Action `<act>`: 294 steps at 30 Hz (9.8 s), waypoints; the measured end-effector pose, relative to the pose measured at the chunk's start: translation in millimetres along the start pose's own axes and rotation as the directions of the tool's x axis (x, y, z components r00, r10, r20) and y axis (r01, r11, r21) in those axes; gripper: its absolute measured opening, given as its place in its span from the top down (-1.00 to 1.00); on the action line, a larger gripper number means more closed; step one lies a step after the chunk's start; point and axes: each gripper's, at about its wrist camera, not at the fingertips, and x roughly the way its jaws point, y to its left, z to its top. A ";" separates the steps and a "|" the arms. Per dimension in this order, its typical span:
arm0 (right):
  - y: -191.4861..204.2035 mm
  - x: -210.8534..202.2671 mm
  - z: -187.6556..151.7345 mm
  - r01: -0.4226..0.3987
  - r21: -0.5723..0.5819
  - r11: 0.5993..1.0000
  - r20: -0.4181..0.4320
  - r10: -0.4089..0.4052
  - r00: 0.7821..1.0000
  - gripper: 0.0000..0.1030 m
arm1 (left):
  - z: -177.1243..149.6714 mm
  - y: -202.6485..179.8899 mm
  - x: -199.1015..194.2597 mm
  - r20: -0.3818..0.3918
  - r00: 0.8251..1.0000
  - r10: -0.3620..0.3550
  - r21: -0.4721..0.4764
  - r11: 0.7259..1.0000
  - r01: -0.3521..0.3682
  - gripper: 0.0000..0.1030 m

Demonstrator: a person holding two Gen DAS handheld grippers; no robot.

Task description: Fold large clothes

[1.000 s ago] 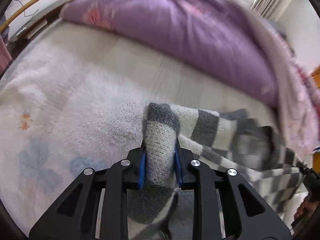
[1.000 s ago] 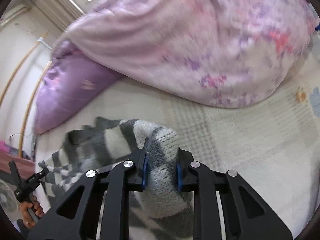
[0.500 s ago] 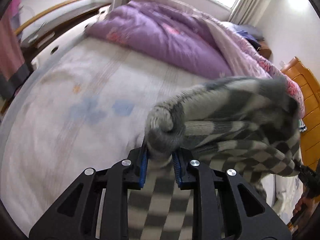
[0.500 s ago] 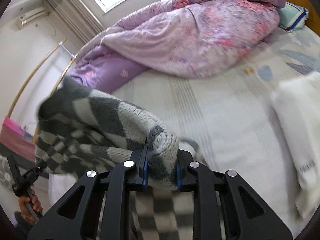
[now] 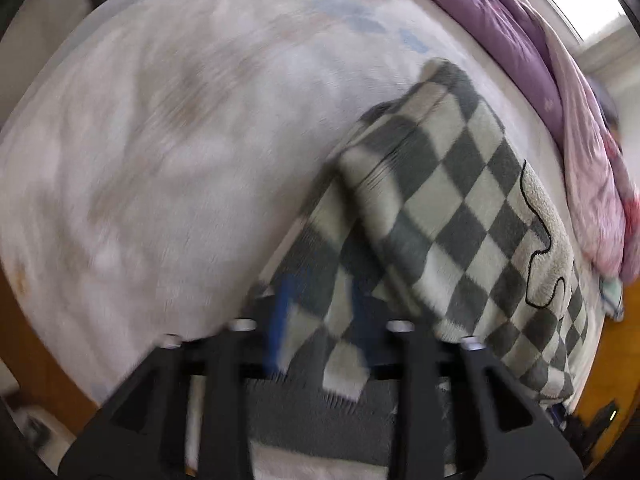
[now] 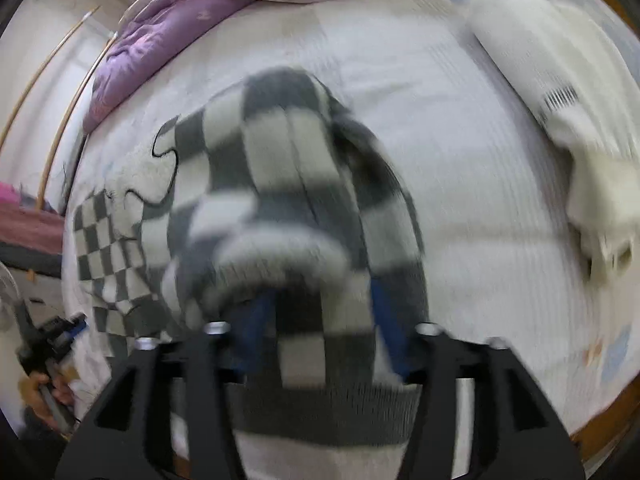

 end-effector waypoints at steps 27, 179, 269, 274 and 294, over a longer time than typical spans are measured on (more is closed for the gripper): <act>-0.7 -12.6 11.1 -0.217 0.341 0.915 0.197 0.156 0.968 0.71 | 40.3 -29.1 -7.5 -0.097 0.960 -0.264 0.091 0.958 0.273 0.80; -122.7 101.5 -47.2 -0.348 0.440 0.828 -0.005 0.389 0.921 -0.72 | -206.1 -190.3 65.2 -0.327 0.935 -0.139 0.422 0.863 0.276 -0.72; -407.8 -13.1 215.5 -0.215 0.429 0.877 -0.004 0.240 0.971 -0.07 | -419.1 -609.9 90.0 -0.262 0.964 -0.052 0.763 0.600 0.240 -0.28; -407.0 -35.3 213.7 -0.053 0.387 0.921 -0.045 0.076 0.996 -0.15 | -386.8 -607.8 66.0 -0.173 0.981 -0.090 0.754 0.628 0.191 -0.72; -125.6 -219.3 146.6 0.140 -0.068 0.988 0.331 -0.110 0.937 -0.42 | -341.6 -539.9 -195.6 0.128 0.931 -0.342 0.789 0.603 0.113 -0.72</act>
